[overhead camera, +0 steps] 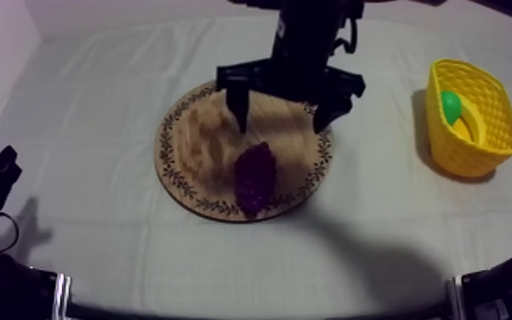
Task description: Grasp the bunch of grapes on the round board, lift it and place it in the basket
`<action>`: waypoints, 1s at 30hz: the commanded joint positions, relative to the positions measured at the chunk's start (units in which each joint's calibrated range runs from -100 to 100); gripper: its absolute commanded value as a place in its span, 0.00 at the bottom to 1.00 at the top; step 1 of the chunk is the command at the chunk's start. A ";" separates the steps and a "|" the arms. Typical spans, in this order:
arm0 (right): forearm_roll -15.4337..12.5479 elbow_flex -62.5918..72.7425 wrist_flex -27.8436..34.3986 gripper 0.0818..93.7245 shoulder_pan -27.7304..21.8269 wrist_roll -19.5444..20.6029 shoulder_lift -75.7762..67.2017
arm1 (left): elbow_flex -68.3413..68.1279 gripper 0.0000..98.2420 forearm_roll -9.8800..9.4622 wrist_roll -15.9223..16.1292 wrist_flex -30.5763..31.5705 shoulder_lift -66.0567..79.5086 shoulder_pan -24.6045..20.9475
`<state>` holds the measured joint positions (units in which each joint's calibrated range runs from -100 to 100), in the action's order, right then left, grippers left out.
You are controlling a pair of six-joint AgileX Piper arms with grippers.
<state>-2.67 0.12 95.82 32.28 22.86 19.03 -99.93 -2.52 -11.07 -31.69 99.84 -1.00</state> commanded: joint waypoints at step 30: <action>-2.35 8.70 -2.88 0.73 1.60 1.00 21.88 | 0.04 0.00 0.01 0.01 0.00 -0.02 0.02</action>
<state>-4.97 8.58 92.92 33.94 23.87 40.55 -99.93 -2.52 -11.07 -31.69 99.84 -1.00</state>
